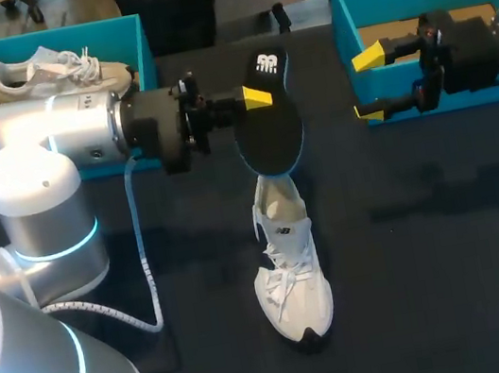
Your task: Take the shoe out of the shoebox, open the shoe tongue, remove and reinsert the insole, then place the shoe into the shoebox
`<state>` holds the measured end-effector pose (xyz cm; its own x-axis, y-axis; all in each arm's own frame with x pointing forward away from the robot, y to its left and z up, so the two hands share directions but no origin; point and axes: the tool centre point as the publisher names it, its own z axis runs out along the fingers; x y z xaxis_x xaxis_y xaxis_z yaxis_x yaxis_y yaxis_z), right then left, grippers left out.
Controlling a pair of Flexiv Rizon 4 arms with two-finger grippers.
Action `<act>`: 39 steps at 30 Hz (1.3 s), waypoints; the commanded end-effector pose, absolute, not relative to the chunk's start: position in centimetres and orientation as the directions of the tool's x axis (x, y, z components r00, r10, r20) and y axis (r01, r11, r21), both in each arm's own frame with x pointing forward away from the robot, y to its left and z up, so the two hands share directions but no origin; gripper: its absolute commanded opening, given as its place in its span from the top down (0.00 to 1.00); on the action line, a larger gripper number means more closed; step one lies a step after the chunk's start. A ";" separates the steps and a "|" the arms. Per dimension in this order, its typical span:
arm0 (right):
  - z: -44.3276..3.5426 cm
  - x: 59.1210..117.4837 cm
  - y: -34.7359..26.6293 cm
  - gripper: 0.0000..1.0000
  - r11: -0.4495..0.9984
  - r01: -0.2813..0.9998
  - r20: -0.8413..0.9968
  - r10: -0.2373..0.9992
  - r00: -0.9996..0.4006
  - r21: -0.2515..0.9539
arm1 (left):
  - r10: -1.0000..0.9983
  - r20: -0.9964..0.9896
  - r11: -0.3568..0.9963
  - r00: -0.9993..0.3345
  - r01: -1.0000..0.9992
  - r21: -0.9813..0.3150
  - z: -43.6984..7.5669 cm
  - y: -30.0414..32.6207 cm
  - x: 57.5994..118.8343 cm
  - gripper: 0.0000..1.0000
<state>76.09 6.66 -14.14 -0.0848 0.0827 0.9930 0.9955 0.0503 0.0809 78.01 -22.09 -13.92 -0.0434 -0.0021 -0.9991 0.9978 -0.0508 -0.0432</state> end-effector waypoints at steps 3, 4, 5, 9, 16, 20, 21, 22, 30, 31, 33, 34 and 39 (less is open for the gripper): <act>-14.2 76.3 6.8 0.00 0.057 0.995 0.993 0.083 -0.084 0.080 | -0.004 -0.999 -0.049 -0.042 0.998 -0.042 -13.9 -22.1 77.9 1.00; -14.2 76.3 6.8 0.00 0.057 0.995 0.993 0.083 -0.084 0.080 | -0.004 -0.999 -0.049 -0.042 0.998 -0.042 -13.9 -22.1 77.9 1.00; -14.2 76.3 6.8 0.00 0.057 0.995 0.993 0.083 -0.084 0.080 | -0.004 -0.999 -0.049 -0.042 0.998 -0.042 -13.9 -22.1 77.9 1.00; -14.2 76.3 6.8 0.00 0.057 0.995 0.993 0.083 -0.084 0.080 | -0.004 -0.999 -0.049 -0.042 0.998 -0.042 -13.9 -22.1 77.9 1.00; -14.2 76.3 6.8 0.00 0.057 0.995 0.993 0.083 -0.084 0.080 | 0.008 -0.978 -0.031 -0.208 0.978 -0.208 -13.9 -21.6 77.5 1.00; -14.2 76.3 6.8 0.00 0.057 0.995 0.993 0.083 -0.084 0.080 | -0.004 -0.913 -0.050 -0.408 0.912 -0.407 -14.3 -20.7 77.0 1.00; -14.2 76.3 6.8 0.00 0.057 0.995 0.993 0.083 -0.084 0.080 | 0.014 -0.883 -0.027 -0.469 0.883 -0.469 -14.5 -20.5 76.9 1.00; -14.2 76.3 6.8 0.00 0.057 0.995 0.993 0.083 -0.084 0.080 | 0.001 -0.855 -0.048 -0.518 0.854 -0.517 -14.6 -20.4 76.8 1.00; -14.2 76.3 6.8 0.00 0.057 0.995 0.993 0.083 -0.084 0.080 | -0.017 -0.419 -0.048 -0.908 0.420 -0.906 -13.2 -19.9 76.2 1.00; -14.2 76.3 6.8 0.00 0.057 0.995 0.993 0.083 -0.084 0.080 | 0.025 -0.334 -0.049 -0.942 0.333 -0.942 -13.1 -19.9 76.2 1.00; -14.2 76.3 6.8 0.00 0.057 0.995 0.993 0.083 -0.084 0.080 | 0.017 -0.236 -0.070 -0.972 0.234 -0.970 -12.8 -20.1 76.4 1.00; -14.2 76.3 6.8 0.00 0.057 0.995 0.993 0.083 -0.084 0.080 | 0.021 -0.137 -0.085 -0.990 0.135 -0.987 -12.8 -20.3 76.4 1.00; -14.2 76.3 6.8 0.00 0.057 0.995 0.993 0.083 -0.084 0.080 | 0.015 -0.055 -0.088 -0.998 0.053 -0.995 -12.8 -20.4 76.5 1.00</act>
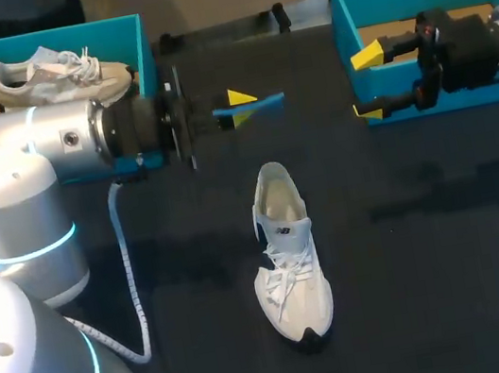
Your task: Take the shoe out of the shoebox, open the shoe tongue, remove and reinsert the insole, then place the shoe into the shoebox
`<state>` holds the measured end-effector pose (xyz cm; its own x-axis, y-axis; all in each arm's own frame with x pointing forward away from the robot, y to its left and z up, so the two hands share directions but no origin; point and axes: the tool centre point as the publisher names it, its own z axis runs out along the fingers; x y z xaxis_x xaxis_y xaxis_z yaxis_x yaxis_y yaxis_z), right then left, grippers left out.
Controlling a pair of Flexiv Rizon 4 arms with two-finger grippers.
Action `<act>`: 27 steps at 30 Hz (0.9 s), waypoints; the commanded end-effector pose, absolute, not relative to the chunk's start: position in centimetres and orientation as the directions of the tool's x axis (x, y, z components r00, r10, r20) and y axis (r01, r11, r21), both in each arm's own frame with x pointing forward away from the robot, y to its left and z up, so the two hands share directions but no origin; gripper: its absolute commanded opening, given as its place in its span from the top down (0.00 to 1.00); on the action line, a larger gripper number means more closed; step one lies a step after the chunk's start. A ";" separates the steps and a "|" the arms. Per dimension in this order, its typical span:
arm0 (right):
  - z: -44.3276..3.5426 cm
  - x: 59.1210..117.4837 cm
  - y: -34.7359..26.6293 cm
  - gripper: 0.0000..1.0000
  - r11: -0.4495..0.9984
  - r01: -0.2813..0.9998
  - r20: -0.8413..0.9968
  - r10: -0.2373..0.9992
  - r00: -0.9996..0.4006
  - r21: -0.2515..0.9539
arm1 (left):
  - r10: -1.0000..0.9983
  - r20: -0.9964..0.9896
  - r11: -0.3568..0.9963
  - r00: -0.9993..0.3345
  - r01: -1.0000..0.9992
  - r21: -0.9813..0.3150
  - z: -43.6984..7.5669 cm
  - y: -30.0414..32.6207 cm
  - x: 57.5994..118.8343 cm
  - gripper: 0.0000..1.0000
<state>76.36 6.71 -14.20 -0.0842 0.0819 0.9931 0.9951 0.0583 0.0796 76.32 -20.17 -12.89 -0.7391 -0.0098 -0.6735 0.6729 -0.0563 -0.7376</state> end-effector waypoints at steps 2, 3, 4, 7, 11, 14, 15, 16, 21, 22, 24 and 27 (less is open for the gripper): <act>-14.2 76.3 6.8 0.00 0.057 0.995 0.993 0.083 -0.084 0.080 | 0.015 -0.055 -0.088 -0.998 0.053 -0.995 -12.8 -20.4 76.5 1.00; -14.2 76.3 6.8 0.00 0.057 0.995 0.993 0.083 -0.084 0.080 | 0.015 -0.055 -0.088 -0.998 0.053 -0.995 -12.8 -20.4 76.5 1.00; -14.2 76.3 6.8 0.00 0.057 0.995 0.993 0.083 -0.084 0.080 | 0.015 -0.055 -0.088 -0.998 0.053 -0.995 -12.8 -20.4 76.5 1.00; -14.2 76.3 6.8 0.00 0.057 0.995 0.993 0.083 -0.084 0.080 | 0.015 -0.055 -0.088 -0.998 0.053 -0.995 -12.8 -20.4 76.5 1.00; -14.2 76.3 6.8 0.00 0.057 0.995 0.993 0.083 -0.084 0.080 | 0.015 -0.055 -0.088 -0.998 0.053 -0.995 -12.8 -20.4 76.5 1.00; -14.2 76.3 6.8 0.00 0.057 0.995 0.993 0.083 -0.084 0.080 | 0.015 -0.055 -0.088 -0.998 0.053 -0.995 -12.8 -20.4 76.5 1.00; -14.2 76.3 6.8 0.00 0.057 0.995 0.993 0.083 -0.084 0.080 | 0.015 -0.055 -0.088 -0.998 0.053 -0.995 -12.8 -20.4 76.5 1.00; -14.2 76.3 6.8 0.00 0.057 0.995 0.993 0.083 -0.084 0.080 | 0.015 -0.055 -0.088 -0.998 0.053 -0.995 -12.8 -20.4 76.5 1.00; -14.2 76.3 6.8 0.00 0.057 0.995 0.993 0.083 -0.084 0.080 | 0.033 0.167 0.056 -0.985 -0.165 -0.985 -12.9 -20.5 76.9 1.00; -14.2 76.3 6.8 0.00 0.057 0.995 0.993 0.083 -0.084 0.080 | 0.046 0.192 0.074 -0.980 -0.188 -0.979 -13.0 -20.6 77.1 1.00; -14.2 76.3 6.8 0.00 0.057 0.995 0.993 0.083 -0.084 0.080 | 0.033 0.267 0.146 -0.963 -0.260 -0.955 -13.2 -20.4 77.3 1.00; -14.2 76.3 6.8 0.00 0.057 0.995 0.993 0.083 -0.084 0.080 | 0.054 0.354 0.143 -0.934 -0.343 -0.928 -12.9 -20.3 77.4 1.00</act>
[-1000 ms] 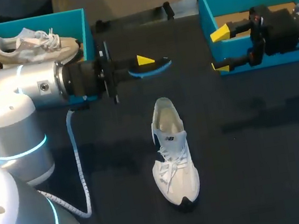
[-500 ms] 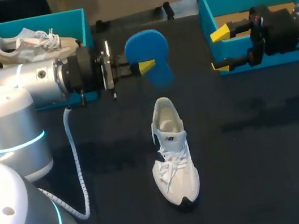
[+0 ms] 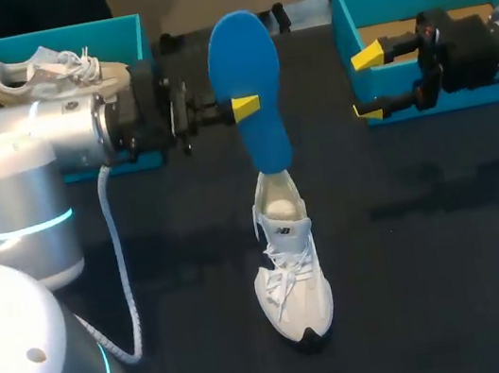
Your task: Take the shoe out of the shoebox, open the shoe tongue, remove and reinsert the insole, then place the shoe into the shoebox
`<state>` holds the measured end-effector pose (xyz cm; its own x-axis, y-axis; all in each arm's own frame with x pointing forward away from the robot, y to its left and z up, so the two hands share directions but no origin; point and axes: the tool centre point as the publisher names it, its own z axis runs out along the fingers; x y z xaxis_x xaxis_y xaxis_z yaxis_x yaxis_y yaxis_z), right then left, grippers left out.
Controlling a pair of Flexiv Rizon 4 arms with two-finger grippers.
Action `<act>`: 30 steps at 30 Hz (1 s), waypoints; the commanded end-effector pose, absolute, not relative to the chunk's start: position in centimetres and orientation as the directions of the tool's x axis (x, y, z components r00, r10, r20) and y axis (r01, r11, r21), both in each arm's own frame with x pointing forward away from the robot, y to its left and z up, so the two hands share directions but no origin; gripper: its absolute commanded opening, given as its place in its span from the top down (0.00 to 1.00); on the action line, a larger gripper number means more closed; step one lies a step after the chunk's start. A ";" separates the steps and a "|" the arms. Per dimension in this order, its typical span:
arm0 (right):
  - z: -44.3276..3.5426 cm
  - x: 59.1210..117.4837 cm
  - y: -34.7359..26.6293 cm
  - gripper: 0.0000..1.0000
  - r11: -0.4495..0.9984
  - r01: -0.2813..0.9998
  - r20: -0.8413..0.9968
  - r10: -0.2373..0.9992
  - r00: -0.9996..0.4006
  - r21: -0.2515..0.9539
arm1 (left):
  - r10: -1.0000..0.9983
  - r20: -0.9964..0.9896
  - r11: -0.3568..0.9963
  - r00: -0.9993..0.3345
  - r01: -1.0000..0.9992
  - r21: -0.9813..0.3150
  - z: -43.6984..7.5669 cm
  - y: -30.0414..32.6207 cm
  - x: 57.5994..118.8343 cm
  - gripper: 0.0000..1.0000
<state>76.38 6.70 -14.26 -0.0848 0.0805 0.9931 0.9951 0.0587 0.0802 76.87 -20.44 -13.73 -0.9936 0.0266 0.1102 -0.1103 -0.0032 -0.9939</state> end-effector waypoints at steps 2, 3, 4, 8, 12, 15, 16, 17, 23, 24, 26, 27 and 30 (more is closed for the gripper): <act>-14.2 76.3 6.8 0.00 0.057 0.995 0.993 0.083 -0.084 0.080 | 0.057 0.421 0.137 -0.905 -0.410 -0.902 -12.6 -20.2 77.4 1.00; -14.2 76.3 6.8 0.00 0.057 0.995 0.993 0.083 -0.084 0.080 | 0.054 0.441 0.125 -0.896 -0.432 -0.893 -12.4 -20.1 77.4 1.00; -14.2 76.3 6.8 0.00 0.057 0.995 0.993 0.083 -0.084 0.080 | 0.049 0.503 0.131 -0.863 -0.494 -0.860 -12.2 -20.2 77.4 1.00; -14.2 76.3 6.8 0.00 0.057 0.995 0.993 0.083 -0.084 0.080 | 0.031 0.591 0.122 -0.806 -0.584 -0.803 -11.6 -20.1 77.2 1.00; -14.2 76.3 6.8 0.00 0.057 0.995 0.993 0.083 -0.084 0.080 | 0.001 0.739 0.155 -0.674 -0.730 -0.666 -11.7 -20.0 77.2 1.00; -14.2 76.3 6.8 0.00 0.057 0.995 0.993 0.083 -0.084 0.080 | 0.005 0.835 0.144 -0.550 -0.826 -0.545 -12.2 -20.1 77.4 1.00; -14.2 76.3 6.8 0.00 0.057 0.995 0.993 0.083 -0.084 0.080 | -0.004 0.868 0.154 -0.497 -0.858 -0.490 -12.5 -20.1 77.5 1.00; -14.2 76.3 6.8 0.00 0.057 0.995 0.993 0.083 -0.084 0.080 | 0.004 0.895 0.150 -0.446 -0.885 -0.442 -12.8 -20.2 77.6 1.00; -14.2 76.3 6.8 0.00 0.057 0.995 0.993 0.083 -0.084 0.080 | 0.066 0.954 0.142 -0.292 -0.944 -0.299 -14.5 -20.4 77.9 1.00; -14.2 76.3 6.8 0.00 0.057 0.995 0.993 0.083 -0.084 0.080 | 0.071 0.960 0.137 -0.271 -0.951 -0.279 -14.6 -20.4 78.0 1.00; -14.2 76.3 6.8 0.00 0.057 0.995 0.993 0.083 -0.084 0.080 | 0.109 0.965 0.123 -0.240 -0.960 -0.252 -15.4 -20.4 78.3 1.00; -14.2 76.3 6.8 0.00 0.057 0.995 0.993 0.083 -0.084 0.080 | 0.112 0.971 0.116 -0.209 -0.968 -0.222 -15.7 -20.4 78.4 1.00; -14.2 76.3 6.8 0.00 0.057 0.995 0.993 0.083 -0.084 0.080 | 0.150 0.977 0.113 -0.152 -0.979 -0.169 -16.7 -20.6 78.3 1.00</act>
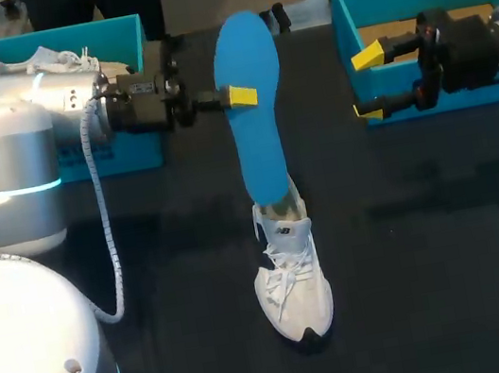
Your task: Take the shoe out of the shoebox, open the shoe tongue, remove and reinsert the insole, then place the shoe into the shoebox
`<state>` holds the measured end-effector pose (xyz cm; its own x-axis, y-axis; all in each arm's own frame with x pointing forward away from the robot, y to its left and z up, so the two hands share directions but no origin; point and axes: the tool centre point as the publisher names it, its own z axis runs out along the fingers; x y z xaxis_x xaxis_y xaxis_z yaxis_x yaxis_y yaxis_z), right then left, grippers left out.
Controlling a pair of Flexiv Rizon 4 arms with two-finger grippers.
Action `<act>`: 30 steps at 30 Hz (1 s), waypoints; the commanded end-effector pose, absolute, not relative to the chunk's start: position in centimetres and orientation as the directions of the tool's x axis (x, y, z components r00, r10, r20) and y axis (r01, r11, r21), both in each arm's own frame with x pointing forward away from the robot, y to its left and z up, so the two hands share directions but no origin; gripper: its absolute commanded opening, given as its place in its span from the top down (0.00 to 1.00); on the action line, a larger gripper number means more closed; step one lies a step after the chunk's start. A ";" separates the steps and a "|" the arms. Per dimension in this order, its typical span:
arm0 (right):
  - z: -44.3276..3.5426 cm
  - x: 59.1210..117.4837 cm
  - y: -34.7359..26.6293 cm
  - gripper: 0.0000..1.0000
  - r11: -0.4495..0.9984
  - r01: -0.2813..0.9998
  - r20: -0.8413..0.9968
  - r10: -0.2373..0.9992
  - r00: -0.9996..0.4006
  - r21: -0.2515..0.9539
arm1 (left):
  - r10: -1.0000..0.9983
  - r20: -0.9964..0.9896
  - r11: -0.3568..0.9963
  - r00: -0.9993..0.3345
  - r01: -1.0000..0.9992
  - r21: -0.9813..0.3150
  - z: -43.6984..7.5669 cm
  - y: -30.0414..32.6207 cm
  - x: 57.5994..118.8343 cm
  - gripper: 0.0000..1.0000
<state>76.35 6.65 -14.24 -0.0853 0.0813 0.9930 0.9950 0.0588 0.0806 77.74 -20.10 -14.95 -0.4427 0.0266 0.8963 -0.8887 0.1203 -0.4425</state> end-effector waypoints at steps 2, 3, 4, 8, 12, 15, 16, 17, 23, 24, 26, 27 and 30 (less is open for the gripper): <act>-14.2 76.3 6.8 0.00 0.057 0.995 0.993 0.083 -0.084 0.080 | 0.170 0.978 0.106 -0.121 -0.984 -0.140 -17.4 -20.7 78.2 1.00; -14.2 76.3 6.8 0.00 0.057 0.995 0.993 0.083 -0.084 0.080 | 0.170 0.978 0.102 -0.119 -0.985 -0.137 -17.6 -20.7 78.2 1.00; -14.2 76.3 6.8 0.00 0.057 0.995 0.993 0.083 -0.084 0.080 | 0.200 0.978 0.097 -0.063 -0.992 -0.084 -17.9 -20.8 78.3 1.00; -14.2 76.3 6.8 0.00 0.057 0.995 0.993 0.083 -0.084 0.080 | 0.228 0.973 0.084 -0.023 -0.995 -0.043 -18.4 -20.8 78.3 1.00; -14.2 76.3 6.8 0.00 0.057 0.995 0.993 0.083 -0.084 0.080 | 0.236 0.972 0.058 -0.010 -0.998 -0.024 -18.7 -20.6 78.4 1.00; -14.2 76.2 7.0 0.00 0.043 0.995 0.990 0.112 -0.090 0.086 | 0.231 0.973 0.054 -0.009 -0.998 -0.022 -18.8 -20.6 78.5 1.00; -14.1 76.1 7.1 0.00 0.041 0.994 0.987 0.125 -0.101 0.097 | 0.231 0.973 0.051 -0.012 -0.998 -0.025 -18.7 -20.5 78.4 1.00; -14.1 76.1 7.1 0.00 0.030 0.995 0.985 0.141 -0.103 0.100 | 0.228 0.973 0.051 -0.012 -0.998 -0.025 -18.5 -20.5 78.4 1.00; -13.8 75.6 7.5 0.00 0.002 0.994 0.975 0.195 -0.104 0.106 | 0.211 0.977 0.049 -0.030 -0.998 -0.041 -17.2 -20.6 78.1 1.00; -13.7 75.5 7.6 0.00 -0.001 0.994 0.971 0.211 -0.109 0.112 | 0.203 0.979 0.047 -0.032 -0.998 -0.042 -17.1 -20.6 78.1 1.00; -13.7 75.4 7.8 0.00 -0.005 0.995 0.964 0.249 -0.096 0.100 | 0.182 0.983 0.042 -0.025 -0.999 -0.033 -16.9 -20.8 78.2 1.00; -13.7 75.4 7.9 0.00 -0.011 0.994 0.962 0.256 -0.100 0.106 | 0.170 0.985 0.036 -0.023 -0.999 -0.029 -16.8 -20.9 78.2 1.00; -13.4 75.4 8.2 0.00 -0.006 0.994 0.942 0.321 -0.100 0.107 | 0.149 0.988 0.027 -0.033 -0.999 -0.037 -16.6 -21.2 78.5 1.00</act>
<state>75.95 7.89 -14.20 -0.1066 0.2405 0.9648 0.9941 0.0042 0.1088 78.85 -21.00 -17.37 -0.0332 0.1794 0.9832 -0.9982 0.0441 -0.0418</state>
